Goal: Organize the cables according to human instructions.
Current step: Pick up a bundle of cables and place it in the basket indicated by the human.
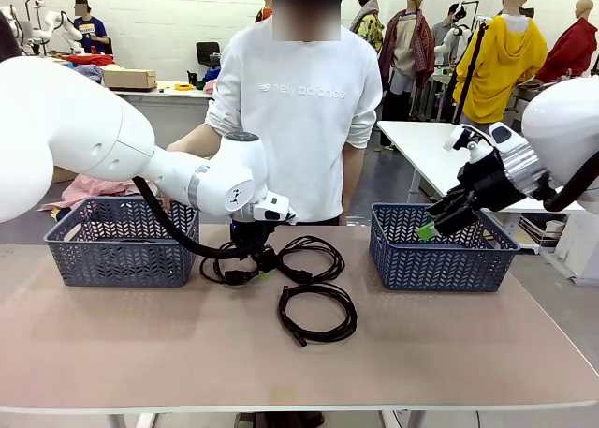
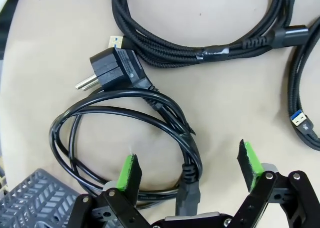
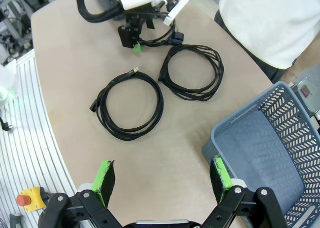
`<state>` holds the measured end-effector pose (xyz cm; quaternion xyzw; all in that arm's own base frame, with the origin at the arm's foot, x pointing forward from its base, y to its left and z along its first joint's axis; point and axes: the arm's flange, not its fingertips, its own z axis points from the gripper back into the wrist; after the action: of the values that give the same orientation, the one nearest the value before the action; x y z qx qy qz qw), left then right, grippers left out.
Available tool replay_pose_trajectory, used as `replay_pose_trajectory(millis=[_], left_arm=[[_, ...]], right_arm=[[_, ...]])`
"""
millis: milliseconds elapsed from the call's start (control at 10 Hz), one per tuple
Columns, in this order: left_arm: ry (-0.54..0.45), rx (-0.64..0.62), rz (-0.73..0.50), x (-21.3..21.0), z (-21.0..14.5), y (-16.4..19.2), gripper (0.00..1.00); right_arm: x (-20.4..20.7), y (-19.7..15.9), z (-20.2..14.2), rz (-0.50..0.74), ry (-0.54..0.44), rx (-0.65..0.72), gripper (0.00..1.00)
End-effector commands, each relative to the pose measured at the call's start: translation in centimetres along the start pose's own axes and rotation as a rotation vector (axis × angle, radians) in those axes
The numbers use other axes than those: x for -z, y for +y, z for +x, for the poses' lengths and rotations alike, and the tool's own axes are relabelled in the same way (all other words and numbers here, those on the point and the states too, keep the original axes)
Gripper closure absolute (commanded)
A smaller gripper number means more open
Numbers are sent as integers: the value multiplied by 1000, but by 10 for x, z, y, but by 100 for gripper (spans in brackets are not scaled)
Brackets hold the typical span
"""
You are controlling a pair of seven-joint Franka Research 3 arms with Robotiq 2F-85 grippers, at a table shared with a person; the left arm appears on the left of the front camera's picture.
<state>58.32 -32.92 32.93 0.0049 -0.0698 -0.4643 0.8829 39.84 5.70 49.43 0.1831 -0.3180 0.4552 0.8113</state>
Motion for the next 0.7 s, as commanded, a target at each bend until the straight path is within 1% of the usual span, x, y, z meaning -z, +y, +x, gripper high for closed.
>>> replay_pose_trajectory(millis=[0,600], left_arm=[[-1,-36,25,5,2,4,0],[11,-27,5,16,9,10,0]], right_arm=[[1,-3,1,11,-34,-10,0],[1,-3,1,11,-34,-10,0]])
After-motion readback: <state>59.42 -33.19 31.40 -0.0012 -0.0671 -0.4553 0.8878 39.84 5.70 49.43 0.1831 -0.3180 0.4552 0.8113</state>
